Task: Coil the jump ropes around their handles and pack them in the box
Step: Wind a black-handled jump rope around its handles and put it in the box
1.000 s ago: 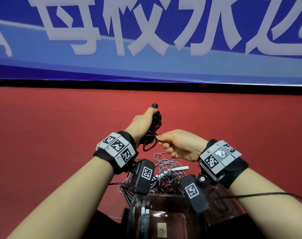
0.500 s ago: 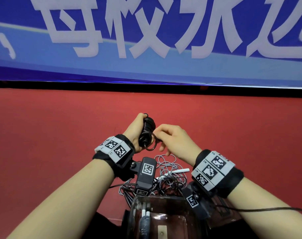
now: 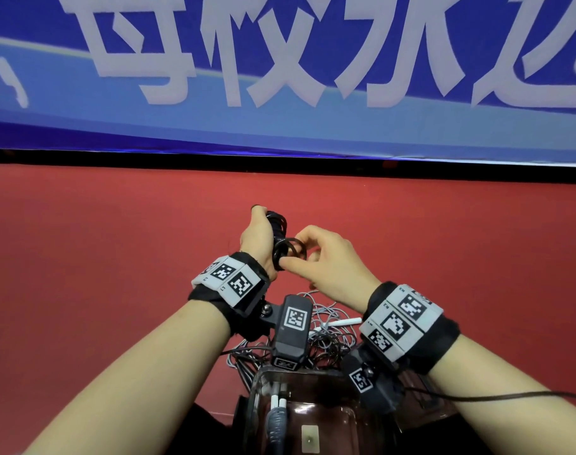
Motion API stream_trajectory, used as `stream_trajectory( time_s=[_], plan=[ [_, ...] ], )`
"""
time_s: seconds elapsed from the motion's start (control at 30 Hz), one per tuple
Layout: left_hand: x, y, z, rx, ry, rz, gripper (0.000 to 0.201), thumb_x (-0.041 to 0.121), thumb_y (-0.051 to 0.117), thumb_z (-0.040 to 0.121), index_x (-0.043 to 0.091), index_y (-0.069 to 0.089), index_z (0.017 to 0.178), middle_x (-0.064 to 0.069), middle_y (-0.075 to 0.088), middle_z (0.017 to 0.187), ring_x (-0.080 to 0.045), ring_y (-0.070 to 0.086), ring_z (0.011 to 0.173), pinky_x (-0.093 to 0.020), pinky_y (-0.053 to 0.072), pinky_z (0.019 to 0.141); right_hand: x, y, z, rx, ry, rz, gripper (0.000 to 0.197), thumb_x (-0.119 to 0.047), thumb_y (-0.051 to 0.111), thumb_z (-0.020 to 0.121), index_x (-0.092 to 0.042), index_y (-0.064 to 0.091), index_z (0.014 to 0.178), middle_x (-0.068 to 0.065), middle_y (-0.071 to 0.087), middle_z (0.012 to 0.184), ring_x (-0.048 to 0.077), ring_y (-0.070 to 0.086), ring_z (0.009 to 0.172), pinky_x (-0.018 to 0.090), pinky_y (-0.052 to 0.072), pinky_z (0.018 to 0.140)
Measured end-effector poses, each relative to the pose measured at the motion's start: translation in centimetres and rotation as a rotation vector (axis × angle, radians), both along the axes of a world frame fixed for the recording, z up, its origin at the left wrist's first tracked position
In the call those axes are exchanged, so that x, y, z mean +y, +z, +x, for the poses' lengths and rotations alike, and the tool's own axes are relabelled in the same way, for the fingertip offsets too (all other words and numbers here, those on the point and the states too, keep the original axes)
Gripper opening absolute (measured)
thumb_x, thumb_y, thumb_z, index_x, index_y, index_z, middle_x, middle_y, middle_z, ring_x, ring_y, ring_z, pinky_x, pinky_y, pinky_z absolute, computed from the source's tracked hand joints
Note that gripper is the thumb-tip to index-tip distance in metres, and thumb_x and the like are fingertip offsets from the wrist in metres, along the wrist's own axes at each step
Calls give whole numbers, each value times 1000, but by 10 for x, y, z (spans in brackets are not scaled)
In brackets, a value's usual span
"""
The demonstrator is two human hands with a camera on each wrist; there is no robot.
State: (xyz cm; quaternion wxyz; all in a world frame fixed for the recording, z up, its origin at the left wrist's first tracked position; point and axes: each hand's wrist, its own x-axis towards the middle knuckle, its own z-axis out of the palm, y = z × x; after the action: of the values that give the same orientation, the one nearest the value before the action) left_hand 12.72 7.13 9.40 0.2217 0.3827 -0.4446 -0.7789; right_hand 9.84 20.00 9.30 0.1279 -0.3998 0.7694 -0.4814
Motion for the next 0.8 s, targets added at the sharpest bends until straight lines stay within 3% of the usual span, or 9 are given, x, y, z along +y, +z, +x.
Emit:
stream_trajectory(
  time_s=[0.1, 0.23, 0.37, 0.5, 0.57, 0.67, 0.8],
  plan=[
    [-2, -2, 1, -25, -118, 26, 34, 44, 45, 94, 12, 43, 85, -5, 40, 65, -20, 45, 41, -22, 40, 40, 2, 3, -7, -105, 86, 29, 14, -19, 71, 83, -14, 61, 74, 1, 62, 68, 12, 55, 58, 25, 50, 51],
    [1, -1, 2, -36, -144, 9, 34, 43, 45, 95, 10, 46, 87, -6, 43, 67, -21, 47, 48, -27, 42, 49, 3, 4, -11, -195, 111, -11, 10, -11, 67, 86, -13, 65, 76, 8, 68, 75, 12, 60, 66, 25, 51, 52],
    [2, -1, 1, -9, -50, 9, 32, 41, 47, 94, 10, 49, 89, -6, 46, 69, -21, 48, 48, -29, 42, 51, 1, 1, -11, -158, 29, -114, 12, -10, 70, 84, -20, 63, 88, 1, 73, 72, 20, 63, 65, 29, 52, 58],
    [4, -5, 1, -35, -42, -30, 33, 41, 47, 93, 9, 53, 93, -7, 50, 71, -22, 51, 49, -28, 45, 51, 4, 2, -9, -16, 3, -68, 16, -15, 71, 84, -28, 63, 92, -9, 73, 70, 7, 66, 71, 25, 48, 68],
    [3, -6, 2, -61, -78, -38, 34, 41, 45, 94, 8, 53, 96, -9, 52, 74, -22, 51, 50, -28, 46, 50, 6, 4, -8, 9, 14, -30, 15, -16, 70, 86, -27, 64, 94, -9, 74, 72, 4, 66, 70, 23, 46, 66],
    [4, -6, 5, -94, -150, -35, 37, 41, 41, 96, 7, 50, 103, -11, 54, 76, -23, 53, 50, -27, 46, 45, 10, 5, -8, 36, 34, 27, 12, -20, 68, 88, -27, 64, 98, -9, 74, 76, -1, 53, 51, 19, 37, 55],
    [3, -6, 7, -148, -157, -94, 44, 44, 38, 95, 7, 53, 112, -16, 65, 94, -29, 65, 73, -39, 57, 58, 11, 6, -11, 35, 18, 27, 11, -21, 69, 88, -28, 65, 95, -9, 74, 78, 0, 53, 54, 16, 39, 56]
  ],
)
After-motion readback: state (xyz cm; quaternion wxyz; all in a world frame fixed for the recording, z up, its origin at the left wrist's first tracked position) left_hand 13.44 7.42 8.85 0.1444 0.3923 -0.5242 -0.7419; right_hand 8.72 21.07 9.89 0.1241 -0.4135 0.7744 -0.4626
